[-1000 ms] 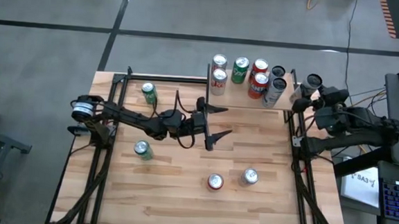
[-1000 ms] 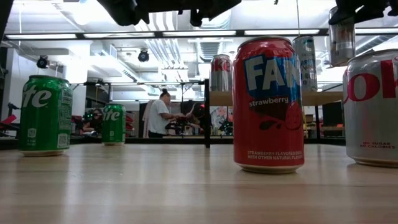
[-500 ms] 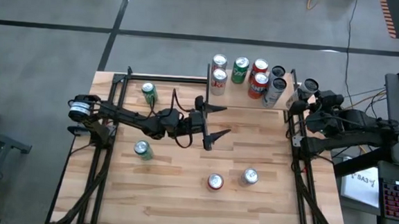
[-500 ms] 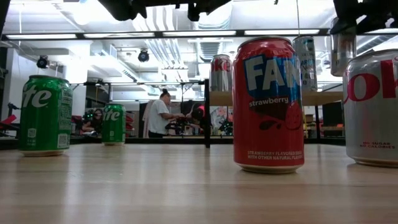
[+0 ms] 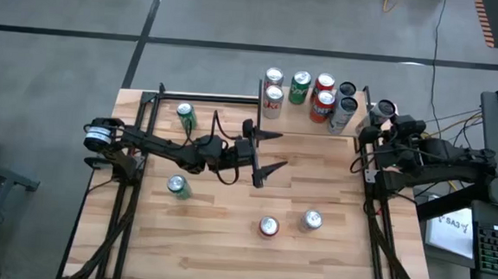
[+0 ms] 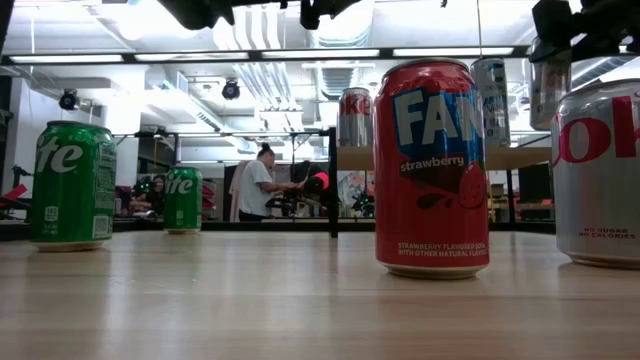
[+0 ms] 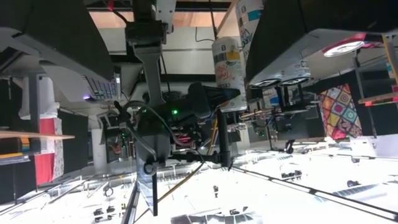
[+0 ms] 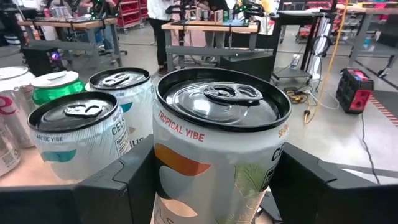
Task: Place canned beverage on shelf
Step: Put the white soda can on the shelf aligned to the right of the other silver soda cans
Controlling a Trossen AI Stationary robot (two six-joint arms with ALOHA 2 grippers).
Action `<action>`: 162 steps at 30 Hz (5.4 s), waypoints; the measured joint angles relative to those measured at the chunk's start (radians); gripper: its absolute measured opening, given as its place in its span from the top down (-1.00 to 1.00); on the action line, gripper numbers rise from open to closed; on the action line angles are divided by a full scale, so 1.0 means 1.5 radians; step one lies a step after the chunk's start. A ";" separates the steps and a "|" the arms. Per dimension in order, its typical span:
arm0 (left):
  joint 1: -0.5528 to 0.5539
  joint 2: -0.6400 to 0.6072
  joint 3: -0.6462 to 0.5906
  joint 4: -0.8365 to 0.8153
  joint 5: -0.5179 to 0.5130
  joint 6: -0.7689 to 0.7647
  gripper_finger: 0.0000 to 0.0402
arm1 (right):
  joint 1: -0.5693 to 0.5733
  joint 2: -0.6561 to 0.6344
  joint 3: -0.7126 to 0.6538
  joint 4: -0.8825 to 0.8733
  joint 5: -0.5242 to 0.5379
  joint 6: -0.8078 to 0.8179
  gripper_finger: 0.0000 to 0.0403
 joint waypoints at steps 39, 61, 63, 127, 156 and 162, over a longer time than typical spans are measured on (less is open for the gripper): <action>-0.010 -0.013 0.000 -0.052 -0.001 0.012 -0.75 | 0.000 0.059 -0.026 0.000 0.032 0.070 -0.21; -0.059 -0.097 -0.021 -0.230 -0.117 0.027 -0.75 | 0.000 0.082 -0.029 0.000 0.040 0.077 -0.38; -0.059 -0.098 -0.023 -0.231 -0.122 0.030 -0.75 | 0.000 0.082 -0.029 0.000 0.039 0.077 -0.39; -0.056 -0.098 -0.024 -0.225 -0.123 0.047 -0.75 | -0.087 0.083 0.035 0.023 0.049 0.035 -0.13; -0.056 -0.098 -0.024 -0.222 -0.122 0.047 -0.75 | -0.244 0.122 0.057 0.124 -0.040 -0.020 -0.16; -0.056 -0.098 -0.024 -0.222 -0.122 0.047 -0.75 | -0.256 0.145 0.057 0.125 -0.041 -0.019 -0.17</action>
